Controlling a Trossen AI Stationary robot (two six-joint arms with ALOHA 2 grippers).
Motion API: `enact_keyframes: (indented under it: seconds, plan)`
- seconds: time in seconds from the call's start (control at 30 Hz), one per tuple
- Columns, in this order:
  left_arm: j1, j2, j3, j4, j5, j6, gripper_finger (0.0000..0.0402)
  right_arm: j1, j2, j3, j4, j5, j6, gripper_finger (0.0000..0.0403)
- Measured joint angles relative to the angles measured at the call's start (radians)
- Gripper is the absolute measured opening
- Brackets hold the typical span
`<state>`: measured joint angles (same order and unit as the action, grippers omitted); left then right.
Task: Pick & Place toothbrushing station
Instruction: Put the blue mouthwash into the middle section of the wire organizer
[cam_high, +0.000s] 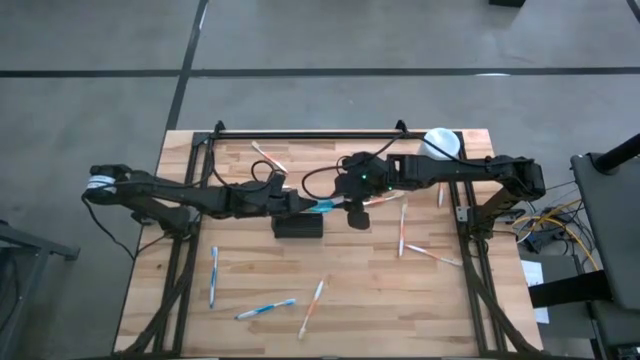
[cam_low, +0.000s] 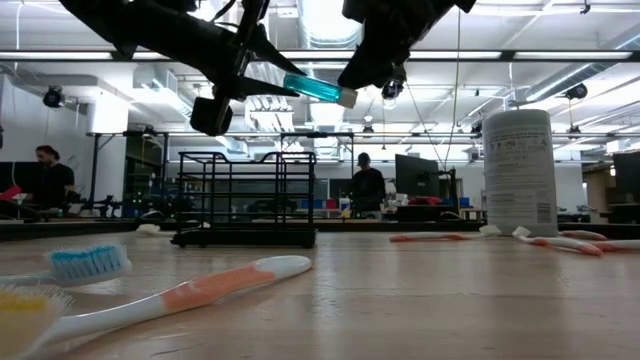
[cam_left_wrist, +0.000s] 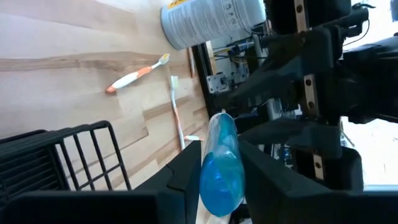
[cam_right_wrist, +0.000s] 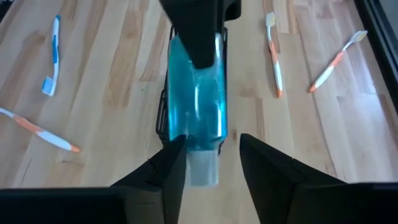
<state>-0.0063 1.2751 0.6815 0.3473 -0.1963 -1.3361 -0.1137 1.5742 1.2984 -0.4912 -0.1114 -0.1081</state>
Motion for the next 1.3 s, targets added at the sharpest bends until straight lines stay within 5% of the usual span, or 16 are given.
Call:
enact_keyframes:
  seconds: [0.23, 0.5, 0.73, 0.9, 1.3]
  plan:
    - [0.002, 0.0, 0.0, 0.0, -0.001, 0.011, 0.0094, 0.0, -0.001, 0.0, 0.032, 0.017, -0.001, 0.0181]
    - [0.005, -0.001, 0.0, 0.001, -0.029, 0.136, 0.0094, -0.005, -0.033, 0.0, 0.044, 0.185, 0.089, 0.02]
    - [0.005, -0.003, 0.0, 0.028, -0.069, 0.228, 0.0093, -0.004, -0.103, 0.0, 0.065, 0.174, 0.21, 0.0201]
    - [0.005, -0.004, 0.0, 0.101, -0.076, 0.314, 0.0094, -0.009, -0.154, 0.0, 0.096, 0.062, 0.324, 0.0201]
    - [0.005, -0.021, 0.0, 0.248, -0.095, 0.639, 0.0094, -0.012, -0.257, -0.049, 0.154, 0.059, 0.344, 0.0201]
